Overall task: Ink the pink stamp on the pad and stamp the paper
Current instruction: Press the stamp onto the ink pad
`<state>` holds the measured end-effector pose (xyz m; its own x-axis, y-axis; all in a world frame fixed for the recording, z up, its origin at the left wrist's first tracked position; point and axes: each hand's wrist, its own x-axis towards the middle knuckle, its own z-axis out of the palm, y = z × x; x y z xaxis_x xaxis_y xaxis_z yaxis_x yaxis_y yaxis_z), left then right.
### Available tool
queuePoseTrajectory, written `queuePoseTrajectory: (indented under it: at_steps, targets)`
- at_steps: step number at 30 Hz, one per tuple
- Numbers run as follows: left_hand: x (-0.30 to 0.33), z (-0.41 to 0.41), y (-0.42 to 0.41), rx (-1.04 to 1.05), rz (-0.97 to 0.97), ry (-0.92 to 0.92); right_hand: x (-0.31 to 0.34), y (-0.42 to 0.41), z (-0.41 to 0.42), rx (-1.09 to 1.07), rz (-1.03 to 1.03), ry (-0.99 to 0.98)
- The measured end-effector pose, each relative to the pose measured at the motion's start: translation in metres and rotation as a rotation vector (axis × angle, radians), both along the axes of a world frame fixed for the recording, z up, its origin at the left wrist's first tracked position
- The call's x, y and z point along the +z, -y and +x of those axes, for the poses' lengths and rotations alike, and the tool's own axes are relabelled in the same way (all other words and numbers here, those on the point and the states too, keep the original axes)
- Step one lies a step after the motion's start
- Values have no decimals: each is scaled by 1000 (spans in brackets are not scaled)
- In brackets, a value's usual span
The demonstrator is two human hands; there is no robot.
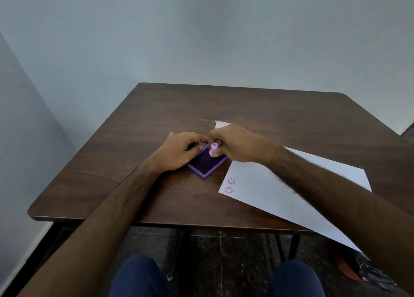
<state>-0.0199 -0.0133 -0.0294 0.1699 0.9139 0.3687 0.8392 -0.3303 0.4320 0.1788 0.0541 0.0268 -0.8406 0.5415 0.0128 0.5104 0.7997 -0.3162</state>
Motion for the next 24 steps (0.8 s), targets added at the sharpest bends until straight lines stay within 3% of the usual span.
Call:
queuePoseTrajectory:
  at_steps: [14,24]
  targets:
    - [2,1,1,-2,-21,-1,3,-4,4,74,-68,-50]
    - [2,3,2,-19,-10,38,-1,3,2,-12,-3,-39]
